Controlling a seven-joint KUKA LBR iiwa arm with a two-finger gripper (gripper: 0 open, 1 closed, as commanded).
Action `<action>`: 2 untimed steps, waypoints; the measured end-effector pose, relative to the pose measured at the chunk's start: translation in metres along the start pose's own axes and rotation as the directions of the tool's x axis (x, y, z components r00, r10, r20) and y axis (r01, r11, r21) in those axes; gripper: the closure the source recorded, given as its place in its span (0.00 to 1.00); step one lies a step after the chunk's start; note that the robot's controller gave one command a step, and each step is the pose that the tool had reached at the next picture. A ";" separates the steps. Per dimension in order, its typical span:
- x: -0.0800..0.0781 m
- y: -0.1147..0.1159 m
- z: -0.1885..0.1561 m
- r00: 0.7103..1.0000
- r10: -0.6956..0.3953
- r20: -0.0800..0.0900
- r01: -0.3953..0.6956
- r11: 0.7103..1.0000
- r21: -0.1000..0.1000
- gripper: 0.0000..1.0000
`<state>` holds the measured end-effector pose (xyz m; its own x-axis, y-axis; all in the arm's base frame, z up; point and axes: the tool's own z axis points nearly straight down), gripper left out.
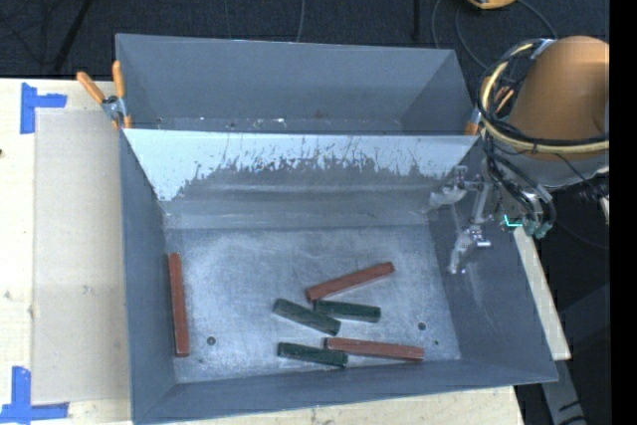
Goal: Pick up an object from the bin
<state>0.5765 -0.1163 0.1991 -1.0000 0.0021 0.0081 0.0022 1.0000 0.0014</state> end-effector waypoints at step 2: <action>-0.010 0.038 0.050 1.000 -0.026 0.014 0.026 1.000 0.003 0.00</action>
Offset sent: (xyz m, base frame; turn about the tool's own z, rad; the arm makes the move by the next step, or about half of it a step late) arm 0.0123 0.0664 -0.0899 -0.0465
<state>0.5860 -0.0779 0.1489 -0.9997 -0.0238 -0.0054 -0.0238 0.9997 -0.0014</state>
